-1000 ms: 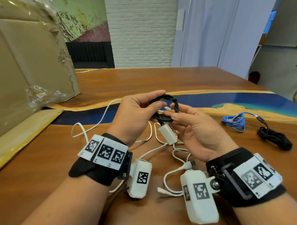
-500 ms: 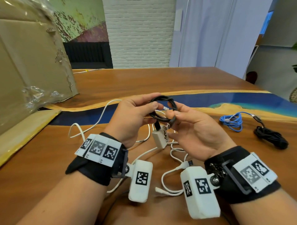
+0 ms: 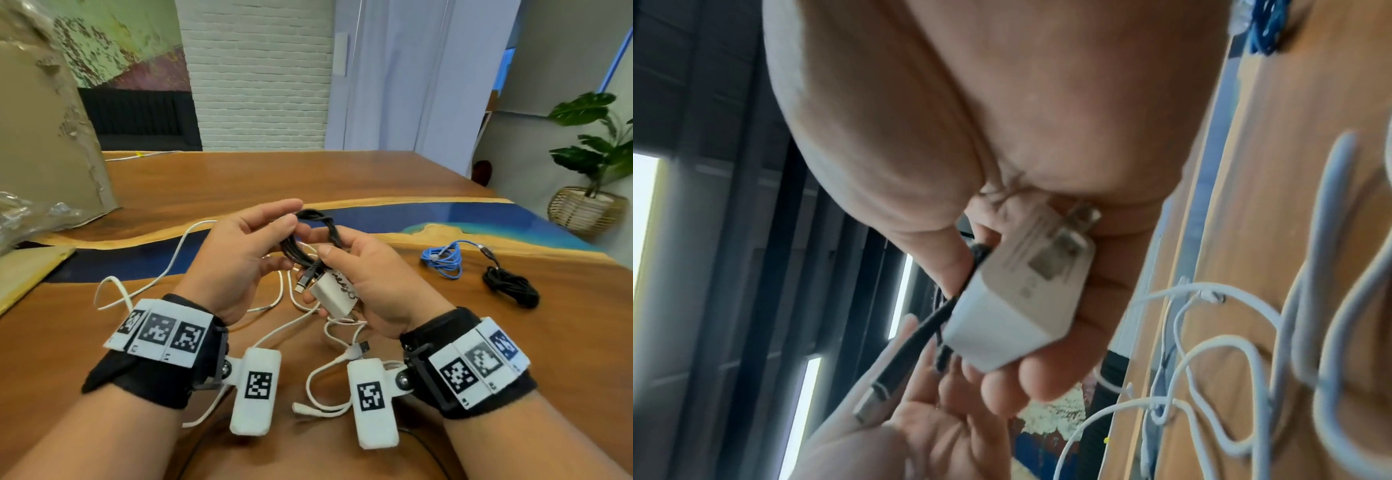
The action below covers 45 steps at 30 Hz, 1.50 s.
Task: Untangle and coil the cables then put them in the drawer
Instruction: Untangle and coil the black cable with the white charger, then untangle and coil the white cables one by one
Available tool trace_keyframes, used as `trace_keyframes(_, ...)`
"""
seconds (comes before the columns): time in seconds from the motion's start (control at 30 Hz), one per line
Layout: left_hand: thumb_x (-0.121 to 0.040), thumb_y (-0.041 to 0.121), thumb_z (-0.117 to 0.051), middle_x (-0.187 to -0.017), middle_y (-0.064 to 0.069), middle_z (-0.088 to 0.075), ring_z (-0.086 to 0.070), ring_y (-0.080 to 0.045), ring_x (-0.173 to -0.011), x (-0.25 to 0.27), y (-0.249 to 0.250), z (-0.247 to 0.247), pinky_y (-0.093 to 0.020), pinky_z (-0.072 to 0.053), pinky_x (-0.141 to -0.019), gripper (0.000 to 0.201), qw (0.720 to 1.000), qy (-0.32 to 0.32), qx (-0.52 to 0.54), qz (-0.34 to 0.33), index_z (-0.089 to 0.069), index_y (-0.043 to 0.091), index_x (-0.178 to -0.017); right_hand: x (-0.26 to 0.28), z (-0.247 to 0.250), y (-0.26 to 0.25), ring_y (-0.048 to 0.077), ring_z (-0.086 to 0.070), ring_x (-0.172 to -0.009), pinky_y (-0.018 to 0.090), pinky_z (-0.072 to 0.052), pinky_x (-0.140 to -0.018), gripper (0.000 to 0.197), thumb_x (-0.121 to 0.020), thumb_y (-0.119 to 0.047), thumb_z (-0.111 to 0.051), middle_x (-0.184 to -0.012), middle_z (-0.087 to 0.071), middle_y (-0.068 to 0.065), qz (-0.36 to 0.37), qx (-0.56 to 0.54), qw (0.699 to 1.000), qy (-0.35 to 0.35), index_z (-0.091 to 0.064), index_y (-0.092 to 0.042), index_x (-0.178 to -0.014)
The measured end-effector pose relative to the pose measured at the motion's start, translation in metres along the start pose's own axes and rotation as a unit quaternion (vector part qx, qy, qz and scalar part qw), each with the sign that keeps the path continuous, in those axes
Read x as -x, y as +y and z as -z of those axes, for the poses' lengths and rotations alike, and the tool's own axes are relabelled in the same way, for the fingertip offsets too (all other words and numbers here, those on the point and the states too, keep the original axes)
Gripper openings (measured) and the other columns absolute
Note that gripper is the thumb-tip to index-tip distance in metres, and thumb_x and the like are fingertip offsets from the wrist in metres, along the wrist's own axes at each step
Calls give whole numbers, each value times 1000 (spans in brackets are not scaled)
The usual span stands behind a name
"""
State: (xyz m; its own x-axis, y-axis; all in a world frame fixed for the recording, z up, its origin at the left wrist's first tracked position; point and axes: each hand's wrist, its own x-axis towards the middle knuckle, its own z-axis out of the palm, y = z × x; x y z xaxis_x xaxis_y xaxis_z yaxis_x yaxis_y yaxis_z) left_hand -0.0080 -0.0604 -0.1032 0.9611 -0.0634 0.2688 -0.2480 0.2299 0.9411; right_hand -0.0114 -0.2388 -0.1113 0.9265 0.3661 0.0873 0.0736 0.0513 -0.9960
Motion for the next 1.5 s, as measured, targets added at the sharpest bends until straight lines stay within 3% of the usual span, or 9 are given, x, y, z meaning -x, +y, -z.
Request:
trace_keyframes(0.2, -101, 19, -58, -91, 1, -75, -55, -9, -63, -14, -10, 18, -18, -44, -46, 19, 998, 57, -36, -3, -74, 20, -111, 20, 66, -18, 31, -76, -92, 56, -56, -91, 10, -101, -20, -62, -104, -77, 11, -37, 182, 976, 118, -64, -20, -111)
trace_keyframes(0.53, -103, 17, -50, -45, 10, -37, -13, -8, -35, -39, -35, 37, -21, -4, -46, 22, 999, 41, -18, -22, -71, 12, -97, 65, 196, -21, 17, -57, -70, 29, -45, -64, 14, -91, -32, -72, -76, -67, -1, -291, 521, 792, 132, -78, -20, -92)
trace_keyframes(0.63, -98, 36, -59, -55, 7, -41, -16, -21, -46, -52, -45, 57, -27, 0, -43, 35, 998, 34, -49, -8, -69, 8, -116, 61, 203, -19, 19, -61, -78, 28, -48, -65, 22, -95, -27, -68, -91, -71, 7, -283, 548, 771, 161, -77, -10, -107)
trace_keyframes(0.8, -84, 59, -71, -67, 4, -41, -34, -8, -39, -70, -58, 85, -40, -15, -33, 62, 996, 28, -81, 37, -63, 16, -129, 41, 207, -14, 24, -70, -102, 38, -59, -89, 30, -86, -28, -79, -117, -74, 10, -265, 597, 734, 184, -78, -10, -109)
trace_keyframes(1.0, -91, 47, -67, -60, 8, -41, -17, -17, -49, -54, -45, 69, -32, -5, -37, 49, 999, 19, -34, 28, -66, 11, -124, 25, 200, -23, 27, -71, -83, 34, -62, -69, 21, -78, -24, -83, -85, -73, 10, -239, 678, 662, 213, -75, -8, -88)
trace_keyframes(1.1, -102, 20, -53, -49, 9, -34, -10, -13, -45, -38, -33, 44, -21, -4, -39, 20, 999, 35, -9, 16, -70, 10, -101, 19, 183, -39, 26, -71, -94, 37, -62, -78, 24, -83, -22, -80, -100, -75, 8, -164, 685, 676, 217, -78, -6, -100)
trace_keyframes(1.27, -101, 18, -56, -56, 3, -34, -23, -9, -41, -27, -25, 35, -18, -15, -39, 18, 997, 61, -36, 31, -72, 10, -101, 21, 89, -46, 14, -70, -96, 33, -62, -78, 47, -82, -41, -83, -109, -69, -12, -128, 605, 785, 35, -68, -32, -125)
trace_keyframes(1.4, -99, 22, -60, -58, 3, -37, -26, -11, -46, -24, -22, 36, -21, -19, -40, 18, 996, 62, -50, 45, -76, 14, -96, 30, 37, -26, 8, -51, -122, 28, -44, -95, 89, -76, -41, -87, -138, -51, -17, -171, 651, 713, -197, -37, -52, -149)
trace_keyframes(1.5, -99, 22, -60, -61, 2, -40, -27, -11, -47, -24, -23, 35, -23, -19, -42, 19, 995, 48, -65, 57, -77, 13, -96, 22, 31, -16, 10, -59, -104, 31, -54, -83, 70, -79, -32, -85, -121, -58, -17, -150, 686, 680, -213, -49, -50, -137)
